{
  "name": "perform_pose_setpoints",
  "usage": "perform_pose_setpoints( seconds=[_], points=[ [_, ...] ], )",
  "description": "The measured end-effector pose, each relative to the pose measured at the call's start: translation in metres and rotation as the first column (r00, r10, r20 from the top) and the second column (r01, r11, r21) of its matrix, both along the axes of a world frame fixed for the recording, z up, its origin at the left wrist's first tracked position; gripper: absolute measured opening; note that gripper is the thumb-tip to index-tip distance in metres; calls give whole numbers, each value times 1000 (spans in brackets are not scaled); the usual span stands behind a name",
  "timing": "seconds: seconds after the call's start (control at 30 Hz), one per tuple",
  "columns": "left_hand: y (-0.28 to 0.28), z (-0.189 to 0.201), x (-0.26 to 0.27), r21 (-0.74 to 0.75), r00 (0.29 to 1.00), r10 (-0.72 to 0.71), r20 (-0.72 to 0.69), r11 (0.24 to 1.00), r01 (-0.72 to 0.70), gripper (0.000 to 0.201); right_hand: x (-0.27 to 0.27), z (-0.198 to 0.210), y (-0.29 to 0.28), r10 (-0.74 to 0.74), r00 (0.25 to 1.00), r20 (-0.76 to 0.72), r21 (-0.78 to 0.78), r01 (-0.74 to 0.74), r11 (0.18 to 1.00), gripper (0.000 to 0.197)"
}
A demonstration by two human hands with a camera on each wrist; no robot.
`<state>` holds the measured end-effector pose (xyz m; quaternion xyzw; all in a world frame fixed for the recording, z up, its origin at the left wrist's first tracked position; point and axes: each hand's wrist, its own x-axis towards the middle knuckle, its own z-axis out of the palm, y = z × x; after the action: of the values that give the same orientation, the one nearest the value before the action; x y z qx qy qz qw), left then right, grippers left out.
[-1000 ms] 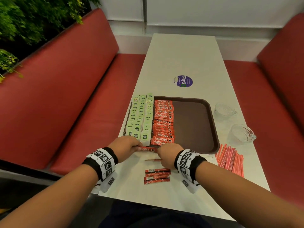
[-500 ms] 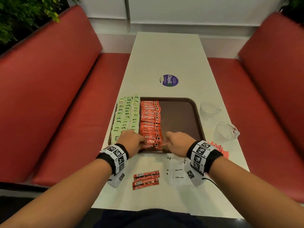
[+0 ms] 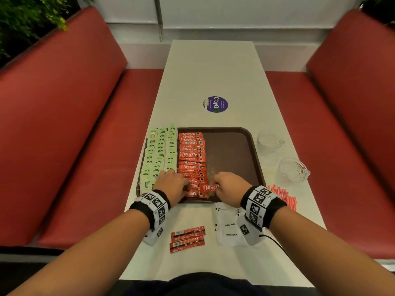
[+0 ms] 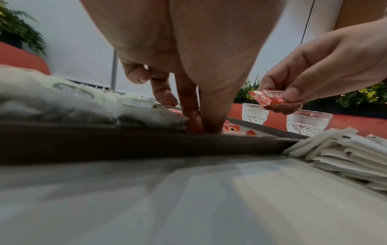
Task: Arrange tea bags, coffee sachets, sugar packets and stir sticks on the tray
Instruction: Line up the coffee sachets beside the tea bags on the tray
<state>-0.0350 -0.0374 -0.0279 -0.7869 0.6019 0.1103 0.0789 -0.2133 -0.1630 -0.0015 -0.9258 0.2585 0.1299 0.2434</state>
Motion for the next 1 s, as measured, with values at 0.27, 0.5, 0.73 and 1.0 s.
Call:
perform_pose_setpoints(
  seconds=[0.27, 0.5, 0.73, 1.0],
  points=[
    [-4, 11, 4, -82, 981, -40, -188, 996, 25, 40, 8, -7, 3, 34, 999, -20, 29, -33, 999, 20],
    [-1, 21, -1, -204, 957, -80, -278, 979, 23, 25, 17, 1, 9, 39, 996, 84, 54, -44, 998, 12],
    [13, 7, 10, 9, 989, 17, -148, 1000, -16, 29, 12, -2, 5, 44, 974, -223, -29, -51, 998, 8],
    [13, 2, 3, -9, 999, -19, -33, 1000, 19, 37, 12, -9, 4, 21, 954, -298, -43, -36, 998, 23]
  ],
)
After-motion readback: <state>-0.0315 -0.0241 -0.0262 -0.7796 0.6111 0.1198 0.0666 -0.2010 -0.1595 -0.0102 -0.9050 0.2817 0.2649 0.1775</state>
